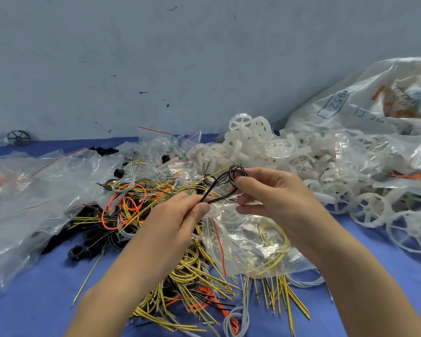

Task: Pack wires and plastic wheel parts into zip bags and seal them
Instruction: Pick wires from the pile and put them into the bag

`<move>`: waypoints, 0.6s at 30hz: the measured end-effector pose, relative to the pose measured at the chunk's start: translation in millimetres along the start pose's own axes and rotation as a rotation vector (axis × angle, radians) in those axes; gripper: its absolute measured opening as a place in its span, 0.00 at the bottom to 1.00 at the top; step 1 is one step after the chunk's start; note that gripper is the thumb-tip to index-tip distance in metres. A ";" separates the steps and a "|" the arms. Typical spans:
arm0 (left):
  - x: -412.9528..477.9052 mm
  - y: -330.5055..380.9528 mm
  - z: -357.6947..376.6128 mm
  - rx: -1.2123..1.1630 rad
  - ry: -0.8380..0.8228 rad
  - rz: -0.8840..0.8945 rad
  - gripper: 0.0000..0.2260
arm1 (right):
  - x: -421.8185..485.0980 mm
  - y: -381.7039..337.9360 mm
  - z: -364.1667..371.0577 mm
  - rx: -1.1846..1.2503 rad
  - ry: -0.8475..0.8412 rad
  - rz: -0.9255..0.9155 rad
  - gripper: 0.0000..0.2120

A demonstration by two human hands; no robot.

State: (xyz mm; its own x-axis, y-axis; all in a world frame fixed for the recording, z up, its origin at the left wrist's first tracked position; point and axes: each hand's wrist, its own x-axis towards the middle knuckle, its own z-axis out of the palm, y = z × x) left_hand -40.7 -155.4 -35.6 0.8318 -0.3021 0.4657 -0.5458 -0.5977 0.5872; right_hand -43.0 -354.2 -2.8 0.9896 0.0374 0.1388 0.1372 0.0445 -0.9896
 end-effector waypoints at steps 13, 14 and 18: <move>-10.3 -28.2 -25.7 0.232 0.036 -0.145 0.17 | 7.0 12.8 -6.9 -0.331 0.064 -0.060 0.07; -11.1 -29.5 -27.5 0.235 0.026 -0.169 0.16 | 5.8 14.2 -6.4 -0.401 0.052 -0.073 0.07; -15.2 -37.9 -38.6 0.307 -0.094 -0.291 0.13 | -3.9 17.9 5.8 -0.814 0.015 -0.138 0.13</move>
State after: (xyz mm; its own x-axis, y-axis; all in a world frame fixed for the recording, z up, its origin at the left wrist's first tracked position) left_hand -36.5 -99.5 -39.4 0.9600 -0.1460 0.2389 -0.2433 -0.8571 0.4541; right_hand -44.6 -347.8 -20.8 0.9613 0.0714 0.2662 0.2403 -0.6899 -0.6828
